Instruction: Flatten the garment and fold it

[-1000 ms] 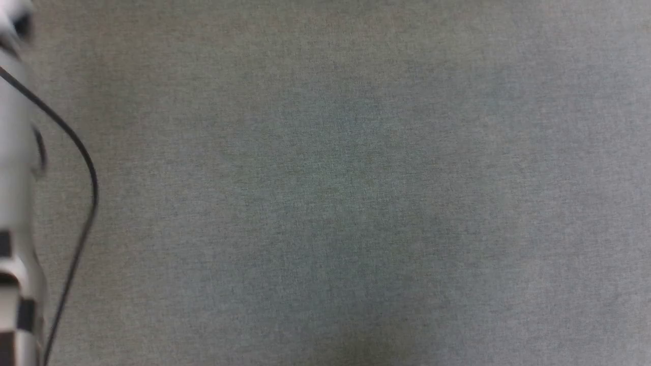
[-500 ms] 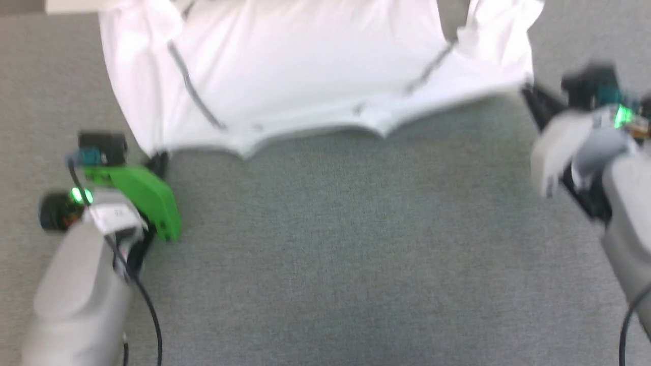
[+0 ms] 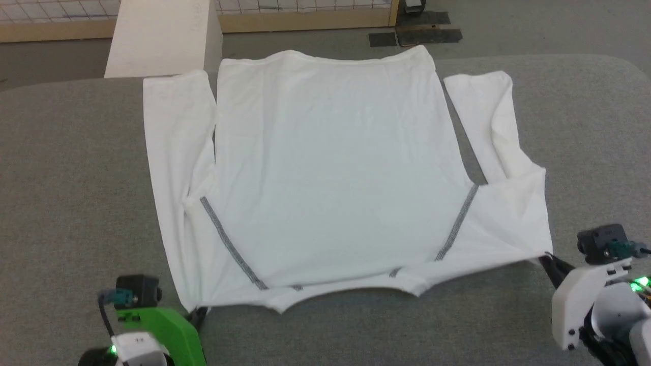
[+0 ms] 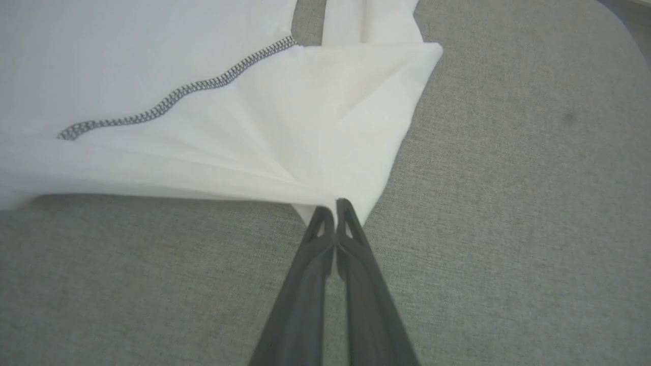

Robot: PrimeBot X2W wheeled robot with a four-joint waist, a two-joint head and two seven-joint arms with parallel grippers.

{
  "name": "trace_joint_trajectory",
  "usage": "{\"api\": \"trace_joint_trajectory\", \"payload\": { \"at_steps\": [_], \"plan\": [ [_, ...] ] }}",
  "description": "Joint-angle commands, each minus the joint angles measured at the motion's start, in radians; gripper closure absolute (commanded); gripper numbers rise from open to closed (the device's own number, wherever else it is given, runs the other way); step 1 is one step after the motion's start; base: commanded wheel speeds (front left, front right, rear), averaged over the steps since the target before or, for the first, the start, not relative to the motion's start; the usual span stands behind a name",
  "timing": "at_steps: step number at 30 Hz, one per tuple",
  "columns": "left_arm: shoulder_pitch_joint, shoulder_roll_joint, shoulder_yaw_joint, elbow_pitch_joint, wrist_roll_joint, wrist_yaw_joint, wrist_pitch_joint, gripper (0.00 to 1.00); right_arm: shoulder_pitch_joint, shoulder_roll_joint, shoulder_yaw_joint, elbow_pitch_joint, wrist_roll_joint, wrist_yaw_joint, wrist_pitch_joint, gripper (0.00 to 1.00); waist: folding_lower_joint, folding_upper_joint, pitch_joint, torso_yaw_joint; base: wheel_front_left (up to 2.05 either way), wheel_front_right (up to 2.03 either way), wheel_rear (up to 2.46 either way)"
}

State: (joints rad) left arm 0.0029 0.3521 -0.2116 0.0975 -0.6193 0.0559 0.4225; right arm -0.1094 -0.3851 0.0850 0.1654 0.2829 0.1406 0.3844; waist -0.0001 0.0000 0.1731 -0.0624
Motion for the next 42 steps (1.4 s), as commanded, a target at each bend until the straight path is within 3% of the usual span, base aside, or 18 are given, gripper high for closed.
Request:
{"api": "trace_joint_trajectory", "payload": {
  "at_steps": [1,11,18,19,20,21,22,23,29,34,42],
  "plan": [
    [0.083,0.014,0.006,-0.002,-0.019,0.029,0.032,1.00,0.051,0.012,-0.048,-0.034,-0.017,-0.010,0.033,1.00,0.0001,0.0000,-0.029,0.010,0.00,0.00,0.00],
    [0.256,0.026,0.008,-0.104,-0.033,0.097,0.083,1.00,0.304,0.181,-0.210,-0.207,-0.055,-0.010,0.241,1.00,0.0001,0.0000,-0.052,0.023,0.00,0.00,0.00],
    [0.252,0.004,-0.016,-0.091,-0.013,0.100,0.047,0.99,0.329,0.229,-0.200,-0.188,-0.075,-0.010,0.213,1.00,0.0001,0.0000,-0.054,0.021,0.00,0.00,0.00],
    [0.246,-0.006,-0.021,-0.088,-0.013,0.098,0.039,0.51,0.326,0.231,-0.196,-0.174,-0.076,-0.010,0.198,1.00,0.0001,0.0000,-0.054,0.021,0.00,0.00,0.00],
    [0.242,-0.014,-0.026,-0.087,-0.013,0.095,0.032,0.11,0.324,0.232,-0.193,-0.164,-0.076,-0.010,0.186,1.00,0.0001,0.0000,-0.056,0.021,0.00,0.00,0.00],
    [0.238,-0.024,-0.031,-0.086,-0.015,0.090,0.023,0.00,0.322,0.232,-0.185,-0.155,-0.072,-0.010,0.170,0.57,0.0001,0.0000,-0.059,0.021,0.00,0.00,0.00],
    [0.237,-0.033,-0.033,-0.086,-0.020,0.088,0.016,0.00,0.322,0.230,-0.179,-0.150,-0.069,-0.010,0.157,0.06,0.0001,0.0000,-0.062,0.021,0.00,0.00,0.00],
    [0.237,-0.041,-0.033,-0.089,-0.025,0.085,0.007,0.00,0.325,0.230,-0.178,-0.144,-0.064,-0.010,0.146,0.00,0.0001,0.0000,-0.066,0.021,0.00,0.00,0.00],
    [0.240,-0.080,-0.001,-0.165,-0.068,0.061,-0.078,0.00,0.352,0.227,-0.214,-0.195,-0.057,-0.010,0.087,0.00,0.0001,0.0000,-0.090,0.022,0.00,0.00,0.00],
    [0.211,-0.075,0.032,-0.252,-0.055,0.045,-0.157,0.00,0.363,0.236,-0.232,-0.300,-0.052,-0.010,0.041,0.00,0.0001,0.0000,-0.094,0.013,0.00,0.00,0.00],
    [0.061,-0.019,0.119,-0.253,0.036,0.048,-0.303,0.00,0.301,0.245,-0.243,-0.358,-0.074,-0.010,-0.100,0.00,0.0001,0.0000,-0.049,-0.019,0.00,0.00,0.00]
  ]
}}
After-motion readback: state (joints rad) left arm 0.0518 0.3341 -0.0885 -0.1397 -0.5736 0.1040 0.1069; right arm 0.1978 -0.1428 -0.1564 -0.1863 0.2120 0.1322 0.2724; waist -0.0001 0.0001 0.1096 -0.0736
